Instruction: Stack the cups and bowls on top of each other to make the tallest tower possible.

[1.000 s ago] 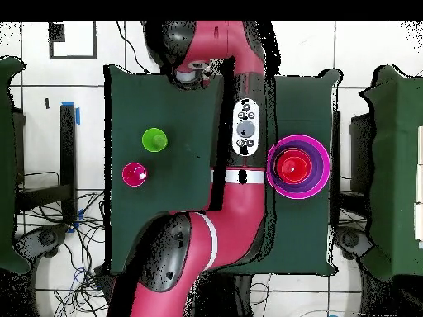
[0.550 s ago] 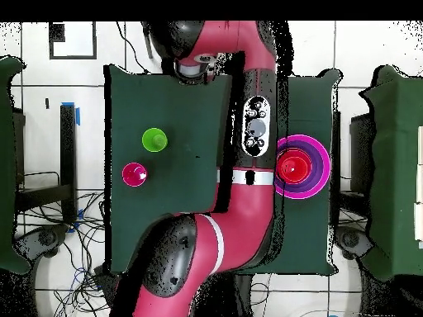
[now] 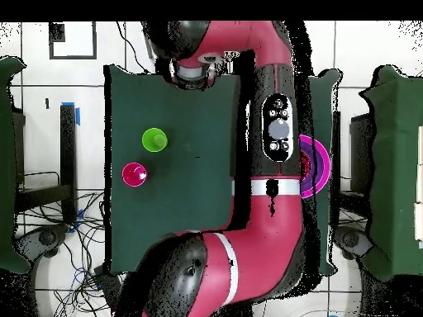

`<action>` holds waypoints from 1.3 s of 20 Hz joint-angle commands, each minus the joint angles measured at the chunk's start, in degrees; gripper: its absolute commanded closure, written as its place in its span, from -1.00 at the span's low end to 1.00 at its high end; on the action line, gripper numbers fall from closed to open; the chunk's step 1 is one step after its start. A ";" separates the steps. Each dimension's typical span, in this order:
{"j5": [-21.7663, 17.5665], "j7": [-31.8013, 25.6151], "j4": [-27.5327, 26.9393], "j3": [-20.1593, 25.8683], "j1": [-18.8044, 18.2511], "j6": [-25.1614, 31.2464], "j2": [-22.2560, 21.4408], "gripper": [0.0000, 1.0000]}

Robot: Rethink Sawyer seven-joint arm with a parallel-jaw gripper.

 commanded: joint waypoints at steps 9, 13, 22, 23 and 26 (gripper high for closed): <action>7.24 22.45 29.07 -9.91 5.04 -19.03 -9.13 -1.00; 5.92 22.05 27.39 -11.44 6.01 -21.64 -6.43 -1.00; 3.33 21.45 26.82 -15.69 7.87 -28.88 -1.96 -1.00; 3.33 21.55 26.72 -16.20 8.14 -29.39 -1.66 -1.00; 3.57 21.01 26.70 -17.31 8.75 -30.41 -1.25 -1.00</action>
